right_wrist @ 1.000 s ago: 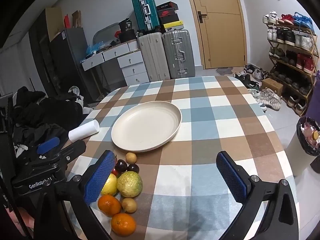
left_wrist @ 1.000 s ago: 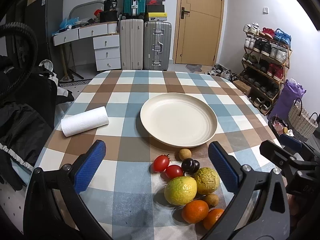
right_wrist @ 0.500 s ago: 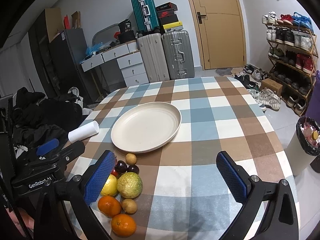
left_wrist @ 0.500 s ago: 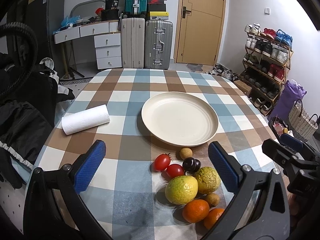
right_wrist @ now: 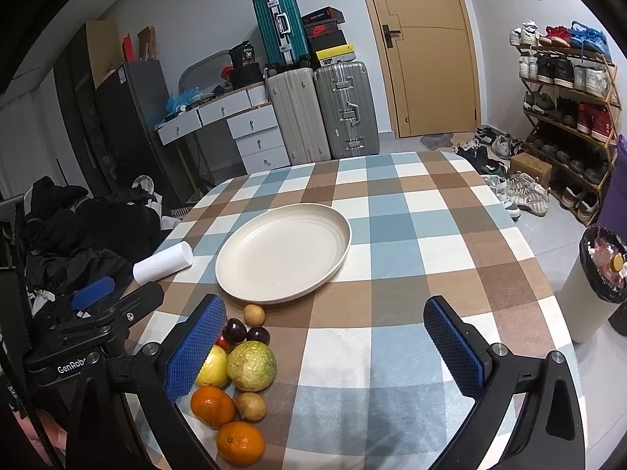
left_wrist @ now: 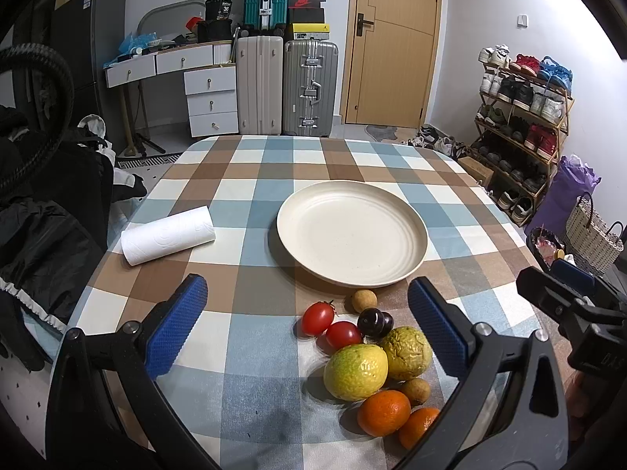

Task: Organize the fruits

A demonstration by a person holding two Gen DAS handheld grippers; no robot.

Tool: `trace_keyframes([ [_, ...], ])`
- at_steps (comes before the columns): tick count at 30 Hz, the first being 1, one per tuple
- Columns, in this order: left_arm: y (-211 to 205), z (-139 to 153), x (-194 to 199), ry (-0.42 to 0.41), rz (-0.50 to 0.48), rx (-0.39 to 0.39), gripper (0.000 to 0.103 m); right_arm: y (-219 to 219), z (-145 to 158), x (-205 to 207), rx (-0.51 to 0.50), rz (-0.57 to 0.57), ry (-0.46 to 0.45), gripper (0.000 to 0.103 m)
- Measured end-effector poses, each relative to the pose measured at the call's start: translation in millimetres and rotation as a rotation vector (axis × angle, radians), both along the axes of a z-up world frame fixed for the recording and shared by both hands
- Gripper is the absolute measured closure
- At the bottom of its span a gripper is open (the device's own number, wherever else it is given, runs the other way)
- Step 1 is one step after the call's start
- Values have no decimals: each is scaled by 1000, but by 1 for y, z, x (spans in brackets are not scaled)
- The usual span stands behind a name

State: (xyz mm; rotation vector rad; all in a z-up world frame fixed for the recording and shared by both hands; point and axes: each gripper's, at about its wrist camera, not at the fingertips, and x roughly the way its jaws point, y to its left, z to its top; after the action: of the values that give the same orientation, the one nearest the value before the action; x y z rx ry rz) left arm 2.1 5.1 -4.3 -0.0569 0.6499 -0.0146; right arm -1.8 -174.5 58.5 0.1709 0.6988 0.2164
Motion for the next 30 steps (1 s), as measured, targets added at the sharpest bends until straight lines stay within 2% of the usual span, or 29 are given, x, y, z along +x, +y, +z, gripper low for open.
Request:
trace_keyframes([
  [23, 1, 0, 0, 2, 1, -3, 1, -1, 1, 0, -1, -1, 1, 0],
  [30, 19, 11, -7, -28, 34, -79, 1, -1, 1, 2, 7, 19, 4, 0],
])
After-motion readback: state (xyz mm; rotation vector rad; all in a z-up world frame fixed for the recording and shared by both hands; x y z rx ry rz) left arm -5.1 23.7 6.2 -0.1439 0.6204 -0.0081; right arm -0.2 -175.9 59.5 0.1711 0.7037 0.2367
